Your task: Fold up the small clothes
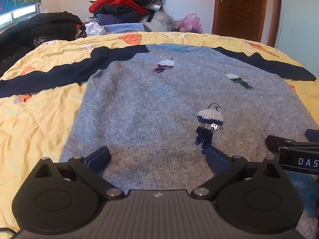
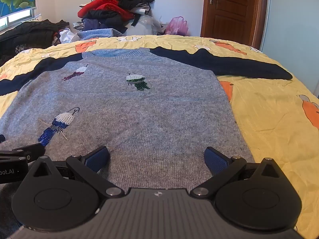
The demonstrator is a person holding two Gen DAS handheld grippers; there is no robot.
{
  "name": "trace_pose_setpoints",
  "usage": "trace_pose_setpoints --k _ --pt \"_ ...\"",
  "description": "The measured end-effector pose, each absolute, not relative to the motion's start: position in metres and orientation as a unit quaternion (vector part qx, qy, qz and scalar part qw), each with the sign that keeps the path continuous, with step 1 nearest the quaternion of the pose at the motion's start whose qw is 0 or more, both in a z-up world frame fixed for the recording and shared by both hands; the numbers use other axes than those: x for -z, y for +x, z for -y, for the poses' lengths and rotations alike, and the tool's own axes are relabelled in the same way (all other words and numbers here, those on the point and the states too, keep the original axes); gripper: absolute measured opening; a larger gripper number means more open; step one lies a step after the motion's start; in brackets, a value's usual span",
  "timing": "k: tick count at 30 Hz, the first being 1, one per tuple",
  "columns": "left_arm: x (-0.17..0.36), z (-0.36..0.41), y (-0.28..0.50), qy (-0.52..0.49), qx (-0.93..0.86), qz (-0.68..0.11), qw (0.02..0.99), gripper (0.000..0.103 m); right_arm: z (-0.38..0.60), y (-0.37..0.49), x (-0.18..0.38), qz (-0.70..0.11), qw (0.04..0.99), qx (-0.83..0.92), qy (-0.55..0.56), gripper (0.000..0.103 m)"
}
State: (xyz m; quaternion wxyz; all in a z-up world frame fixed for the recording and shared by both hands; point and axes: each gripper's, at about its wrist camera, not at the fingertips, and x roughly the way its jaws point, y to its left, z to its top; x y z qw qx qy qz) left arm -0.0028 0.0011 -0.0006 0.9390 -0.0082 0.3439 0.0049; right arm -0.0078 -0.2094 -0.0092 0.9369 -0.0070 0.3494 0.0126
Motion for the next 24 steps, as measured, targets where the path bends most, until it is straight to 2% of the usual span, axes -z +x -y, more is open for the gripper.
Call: trace_pose_setpoints --k 8,24 --pt "-0.0029 -0.0011 0.0027 0.0 -0.005 -0.365 0.931 0.103 0.2095 -0.0077 0.0094 -0.35 0.937 -0.012 -0.007 0.103" --pt "0.0005 -0.001 0.0023 0.004 -0.003 -0.359 0.933 0.103 0.2094 -0.0081 0.0093 -0.35 0.937 -0.012 -0.007 0.103"
